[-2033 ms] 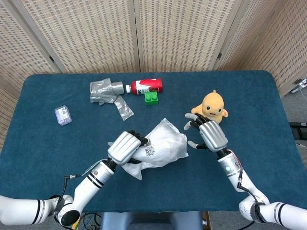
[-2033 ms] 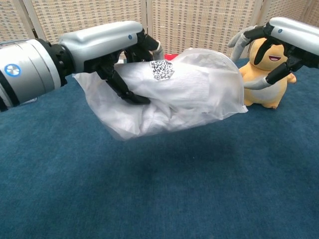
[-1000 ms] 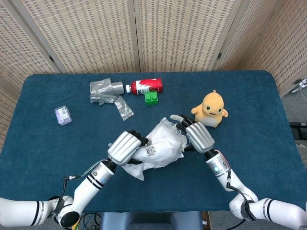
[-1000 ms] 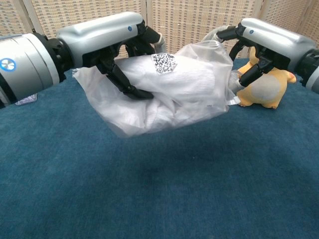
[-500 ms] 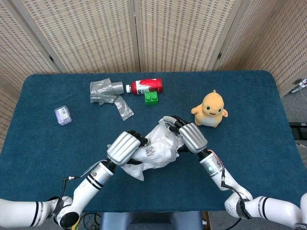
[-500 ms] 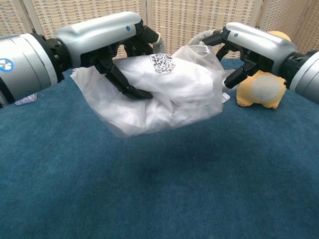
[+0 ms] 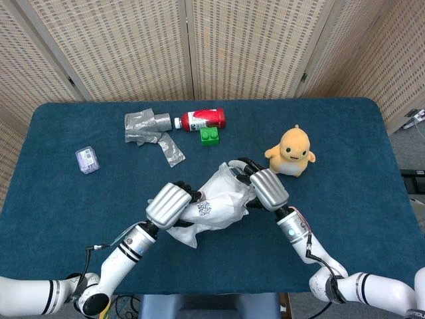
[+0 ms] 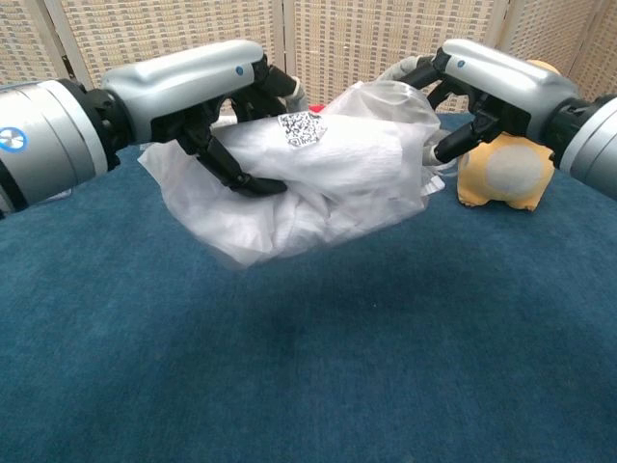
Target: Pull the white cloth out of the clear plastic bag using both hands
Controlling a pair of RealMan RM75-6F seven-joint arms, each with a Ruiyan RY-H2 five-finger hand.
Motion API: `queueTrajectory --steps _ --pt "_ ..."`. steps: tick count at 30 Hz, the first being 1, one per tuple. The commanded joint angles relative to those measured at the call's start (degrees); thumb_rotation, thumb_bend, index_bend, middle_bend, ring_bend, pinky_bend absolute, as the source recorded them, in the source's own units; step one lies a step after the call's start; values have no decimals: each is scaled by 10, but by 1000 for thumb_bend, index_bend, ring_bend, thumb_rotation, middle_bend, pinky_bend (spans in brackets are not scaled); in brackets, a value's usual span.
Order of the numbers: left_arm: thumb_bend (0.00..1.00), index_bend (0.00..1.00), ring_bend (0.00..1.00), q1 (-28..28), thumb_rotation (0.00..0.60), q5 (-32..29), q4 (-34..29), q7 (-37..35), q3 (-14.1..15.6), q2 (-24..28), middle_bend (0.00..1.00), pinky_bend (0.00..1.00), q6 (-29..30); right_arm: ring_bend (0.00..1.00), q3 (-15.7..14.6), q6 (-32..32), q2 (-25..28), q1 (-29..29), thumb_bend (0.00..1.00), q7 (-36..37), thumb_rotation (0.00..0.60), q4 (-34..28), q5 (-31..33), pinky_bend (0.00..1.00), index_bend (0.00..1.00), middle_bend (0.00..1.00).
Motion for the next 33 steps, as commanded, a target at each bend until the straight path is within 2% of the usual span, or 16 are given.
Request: queueTrajectory --steps 1,8,13,16,23,26,33 --pt "429 437 521 3 600 -13 4 6 4 2 622 440 -6 114 4 -3 0 3 491 -4 600 3 5 348 779 220" --pt "426 374 502 7 600 -32 16 16 7 3 610 440 -9 114 19 -25 -8 28 492 -9 600 16 14 348 779 222" --pt "420 333 465 12 600 -40 15 23 12 9 544 438 -10 114 30 -43 -22 50 491 -9 600 31 20 348 779 222" --pt "410 303 417 15 600 -44 13 31 17 14 472 420 -10 114 34 -56 -36 65 491 -7 600 46 24 348 779 223" --pt "160 204 235 24 600 -43 12 37 30 23 223 359 -10 114 34 -70 -59 82 491 -3 600 77 33 348 779 223" --pt "122 175 194 29 600 -37 15 33 35 24 171 349 -9 114 32 -71 -61 83 492 -4 600 84 36 348 779 223" --pt "111 166 186 38 600 -18 21 31 46 22 161 348 -3 114 27 -79 -60 81 506 -6 600 92 52 348 784 224"
